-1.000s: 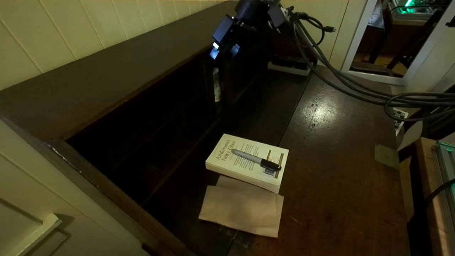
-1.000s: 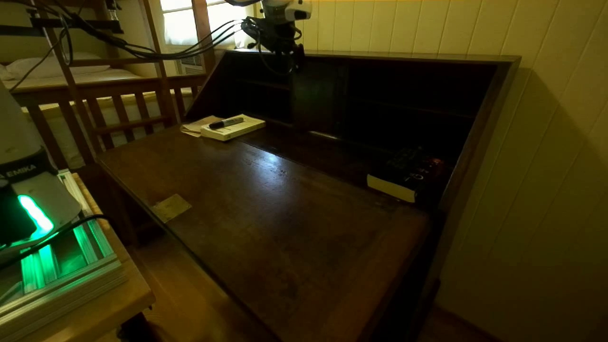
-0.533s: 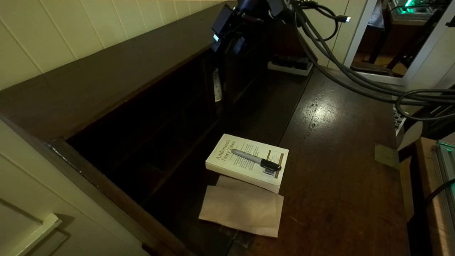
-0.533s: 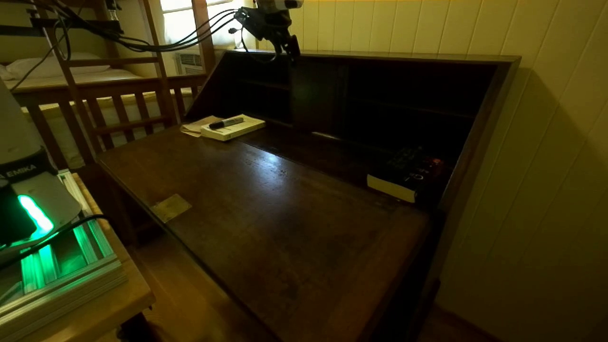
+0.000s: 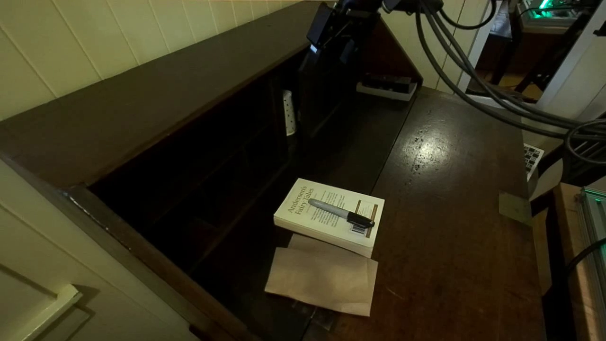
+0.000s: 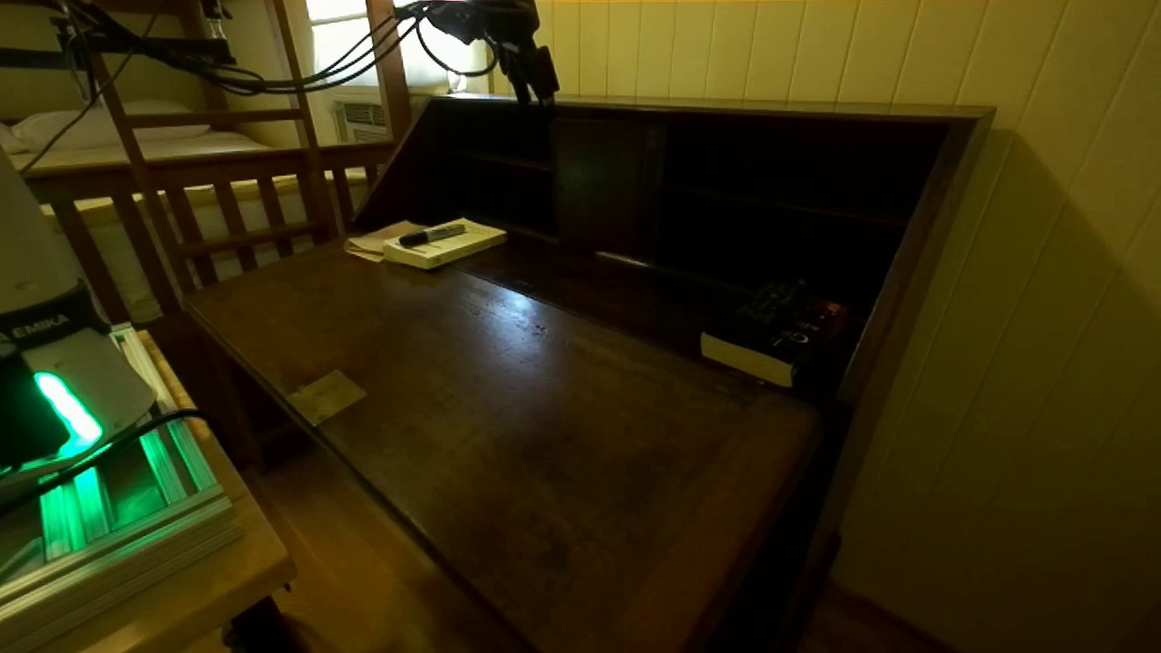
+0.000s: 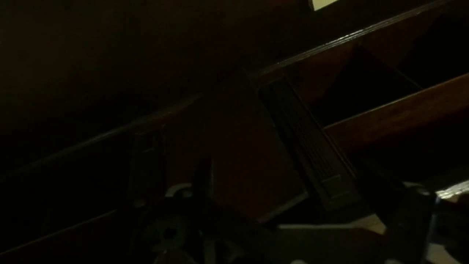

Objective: Open the small door completely, then place the cup inside, and then close the door

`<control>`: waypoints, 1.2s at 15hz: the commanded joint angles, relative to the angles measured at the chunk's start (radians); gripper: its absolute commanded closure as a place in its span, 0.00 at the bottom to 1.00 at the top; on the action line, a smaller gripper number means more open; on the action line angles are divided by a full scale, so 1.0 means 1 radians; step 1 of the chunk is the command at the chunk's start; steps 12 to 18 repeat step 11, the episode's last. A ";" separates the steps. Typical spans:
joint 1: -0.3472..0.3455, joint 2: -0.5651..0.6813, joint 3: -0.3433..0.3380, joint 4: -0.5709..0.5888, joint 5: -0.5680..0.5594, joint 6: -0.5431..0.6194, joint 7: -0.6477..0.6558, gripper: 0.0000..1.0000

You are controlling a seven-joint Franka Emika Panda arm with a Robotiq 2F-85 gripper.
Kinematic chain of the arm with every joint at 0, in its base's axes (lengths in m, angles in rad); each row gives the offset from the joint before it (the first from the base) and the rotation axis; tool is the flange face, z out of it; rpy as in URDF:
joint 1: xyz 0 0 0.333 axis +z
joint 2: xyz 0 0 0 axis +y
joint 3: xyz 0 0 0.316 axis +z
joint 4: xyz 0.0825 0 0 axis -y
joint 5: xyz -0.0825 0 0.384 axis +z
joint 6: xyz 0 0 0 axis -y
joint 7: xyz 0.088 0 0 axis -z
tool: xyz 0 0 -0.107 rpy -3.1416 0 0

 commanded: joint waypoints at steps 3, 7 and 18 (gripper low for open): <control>0.001 -0.159 -0.016 -0.118 -0.168 -0.065 0.098 0.00; -0.009 -0.227 -0.030 -0.175 -0.151 -0.074 0.050 0.00; -0.009 -0.208 -0.034 -0.159 -0.133 -0.064 0.057 0.00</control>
